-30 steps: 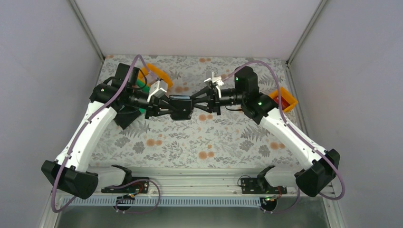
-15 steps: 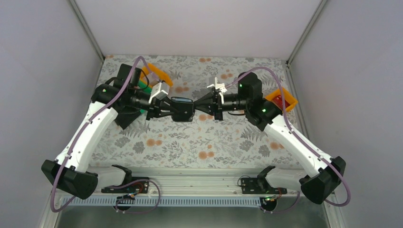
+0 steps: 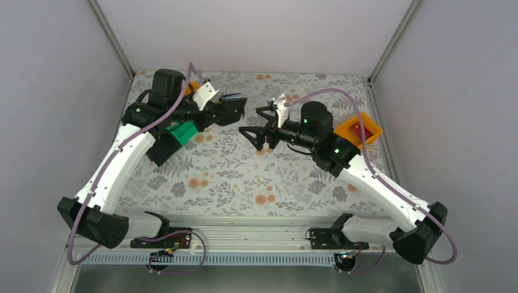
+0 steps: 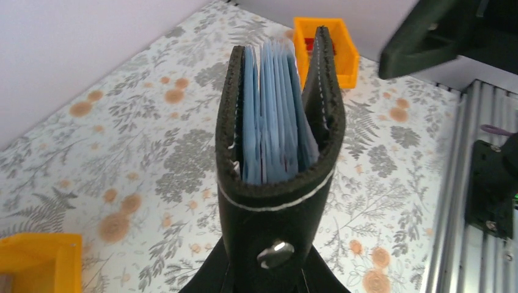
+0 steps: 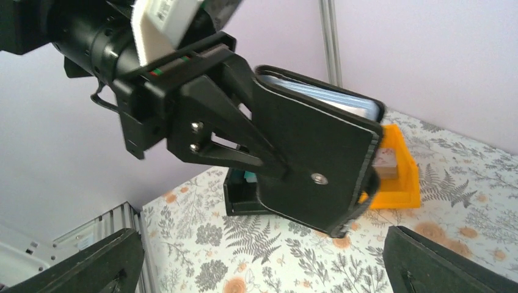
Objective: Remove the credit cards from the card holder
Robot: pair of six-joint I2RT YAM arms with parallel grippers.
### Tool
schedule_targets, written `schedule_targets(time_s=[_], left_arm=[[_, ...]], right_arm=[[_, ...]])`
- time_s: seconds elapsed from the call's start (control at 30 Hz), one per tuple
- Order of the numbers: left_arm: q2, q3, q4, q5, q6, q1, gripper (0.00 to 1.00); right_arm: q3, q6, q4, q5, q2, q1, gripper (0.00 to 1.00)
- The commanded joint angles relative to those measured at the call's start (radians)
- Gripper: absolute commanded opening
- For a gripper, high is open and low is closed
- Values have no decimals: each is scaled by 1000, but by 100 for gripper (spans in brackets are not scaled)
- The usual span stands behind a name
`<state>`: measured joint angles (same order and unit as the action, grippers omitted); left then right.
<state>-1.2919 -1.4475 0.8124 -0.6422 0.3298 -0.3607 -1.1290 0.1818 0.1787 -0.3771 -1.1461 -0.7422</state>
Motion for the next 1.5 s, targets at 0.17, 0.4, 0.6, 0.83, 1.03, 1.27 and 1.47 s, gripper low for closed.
schedule_targets(time_s=[0.17,0.4,0.6,0.83,1.03,1.27,1.47], left_arm=[[17,-14,-24,-73,-5,-7,2],[39,0,-3,-188,36,-7,2],[58,2,47,-296,109,-7,2],[56,12,80,-395,161,-9,2],[44,14,74,-401,157,-14,2],[38,34,124,-485,245,-29,2],[35,50,96,-471,225,-33,3]], right_arm=[[24,36,-115,149,-65,-35,99],[66,24,-122,38,-54,74,94],[104,18,-110,-6,-14,149,81],[85,-67,-87,-193,4,154,82],[76,-132,-86,-344,-10,155,83],[30,-212,-56,-549,-50,154,87],[-12,-229,-28,-564,-87,103,82]])
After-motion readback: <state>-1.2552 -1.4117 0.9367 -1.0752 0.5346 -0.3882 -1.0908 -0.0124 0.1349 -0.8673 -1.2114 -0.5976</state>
